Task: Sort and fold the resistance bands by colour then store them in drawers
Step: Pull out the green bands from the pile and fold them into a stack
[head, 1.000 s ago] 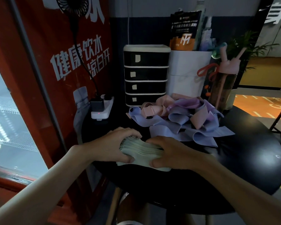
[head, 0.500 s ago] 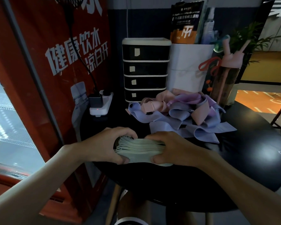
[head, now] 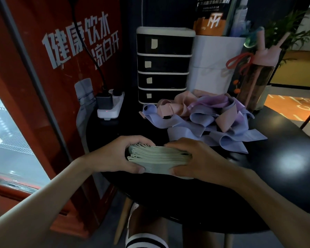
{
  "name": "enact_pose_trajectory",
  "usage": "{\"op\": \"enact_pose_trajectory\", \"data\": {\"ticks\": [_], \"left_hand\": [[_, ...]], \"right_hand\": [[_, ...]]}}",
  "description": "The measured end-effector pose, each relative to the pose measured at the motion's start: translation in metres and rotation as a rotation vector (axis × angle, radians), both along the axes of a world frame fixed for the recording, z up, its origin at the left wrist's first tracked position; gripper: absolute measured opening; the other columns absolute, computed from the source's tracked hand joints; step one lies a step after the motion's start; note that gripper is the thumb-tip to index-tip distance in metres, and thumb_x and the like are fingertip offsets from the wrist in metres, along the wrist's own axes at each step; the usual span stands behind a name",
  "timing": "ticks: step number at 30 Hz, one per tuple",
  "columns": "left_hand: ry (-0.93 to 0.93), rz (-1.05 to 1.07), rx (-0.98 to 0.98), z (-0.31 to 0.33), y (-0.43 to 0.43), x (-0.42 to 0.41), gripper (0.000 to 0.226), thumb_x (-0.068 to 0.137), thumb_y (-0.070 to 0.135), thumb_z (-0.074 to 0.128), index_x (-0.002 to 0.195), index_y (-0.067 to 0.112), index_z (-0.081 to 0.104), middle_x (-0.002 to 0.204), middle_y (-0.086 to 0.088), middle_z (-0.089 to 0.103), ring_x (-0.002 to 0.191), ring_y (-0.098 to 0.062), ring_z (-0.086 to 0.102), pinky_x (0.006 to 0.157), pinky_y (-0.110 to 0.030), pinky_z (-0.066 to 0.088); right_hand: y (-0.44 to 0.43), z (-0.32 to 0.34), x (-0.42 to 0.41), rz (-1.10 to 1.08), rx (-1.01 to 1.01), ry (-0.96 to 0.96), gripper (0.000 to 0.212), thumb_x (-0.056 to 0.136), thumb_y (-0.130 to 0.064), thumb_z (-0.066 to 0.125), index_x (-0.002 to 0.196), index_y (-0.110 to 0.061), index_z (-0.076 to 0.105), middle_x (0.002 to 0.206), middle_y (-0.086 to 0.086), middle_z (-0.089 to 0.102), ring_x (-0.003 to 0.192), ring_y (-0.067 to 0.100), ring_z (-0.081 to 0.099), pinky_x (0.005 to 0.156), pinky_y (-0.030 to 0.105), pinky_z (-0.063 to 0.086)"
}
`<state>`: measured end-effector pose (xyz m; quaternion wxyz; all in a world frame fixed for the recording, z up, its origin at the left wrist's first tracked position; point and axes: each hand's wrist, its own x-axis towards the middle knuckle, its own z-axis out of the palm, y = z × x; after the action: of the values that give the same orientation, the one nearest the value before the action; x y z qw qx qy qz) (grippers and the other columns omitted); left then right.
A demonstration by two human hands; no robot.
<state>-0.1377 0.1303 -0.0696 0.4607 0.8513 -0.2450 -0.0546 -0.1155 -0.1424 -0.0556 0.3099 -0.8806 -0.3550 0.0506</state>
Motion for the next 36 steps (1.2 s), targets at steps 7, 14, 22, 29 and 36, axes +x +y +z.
{"op": "enact_pose_trajectory", "data": {"ticks": [7,14,22,29,36], "left_hand": [[0.108,0.131,-0.268,-0.001,0.0,0.005,0.07,0.071,0.006,0.088,0.127,0.035,0.058,0.105,-0.009,0.069,0.093,-0.018,0.069,0.08,-0.029,0.057],[0.223,0.535,-0.647,0.033,0.025,0.026,0.071,0.06,0.016,0.087,0.122,0.018,0.053,0.114,-0.013,0.066,0.088,-0.024,0.073,0.067,-0.039,0.06],[0.194,0.794,-0.616,0.043,0.073,0.061,0.042,0.077,0.022,0.084,0.112,0.01,0.064,0.112,-0.015,0.069,0.084,-0.021,0.072,0.059,-0.035,0.058],[0.158,0.805,-0.497,0.029,0.092,0.076,0.041,0.073,0.023,0.086,0.107,0.012,0.066,0.106,-0.013,0.07,0.084,-0.02,0.072,0.061,-0.033,0.058],[0.086,0.79,-0.328,0.002,0.1,0.081,0.039,0.077,0.038,0.082,0.106,0.016,0.068,0.102,-0.007,0.073,0.089,-0.016,0.071,0.075,-0.027,0.055]], "right_hand": [[-0.006,-0.018,-0.019,-0.256,0.276,0.012,0.042,0.074,-0.043,0.079,0.11,-0.044,0.058,0.102,-0.027,0.062,0.098,-0.007,0.058,0.077,0.007,0.043],[0.067,-0.008,-0.003,-0.365,0.599,0.391,0.025,0.085,-0.037,0.073,0.089,-0.015,0.063,0.069,-0.001,0.064,0.06,0.007,0.059,0.054,0.027,0.05],[0.162,-0.02,0.017,-0.426,0.688,0.581,0.061,0.063,-0.064,0.071,0.098,-0.015,0.065,0.094,0.005,0.072,0.081,0.023,0.072,0.073,0.05,0.06],[0.173,-0.014,0.018,-0.375,0.263,0.269,0.044,0.087,-0.067,0.047,0.097,-0.024,0.055,0.091,-0.014,0.053,0.111,0.017,0.039,0.099,0.035,0.023],[0.155,-0.033,0.014,-0.072,0.339,0.161,0.073,0.081,-0.055,0.065,0.14,-0.044,0.024,0.141,-0.013,0.031,0.129,0.011,0.039,0.109,0.04,0.038]]}}
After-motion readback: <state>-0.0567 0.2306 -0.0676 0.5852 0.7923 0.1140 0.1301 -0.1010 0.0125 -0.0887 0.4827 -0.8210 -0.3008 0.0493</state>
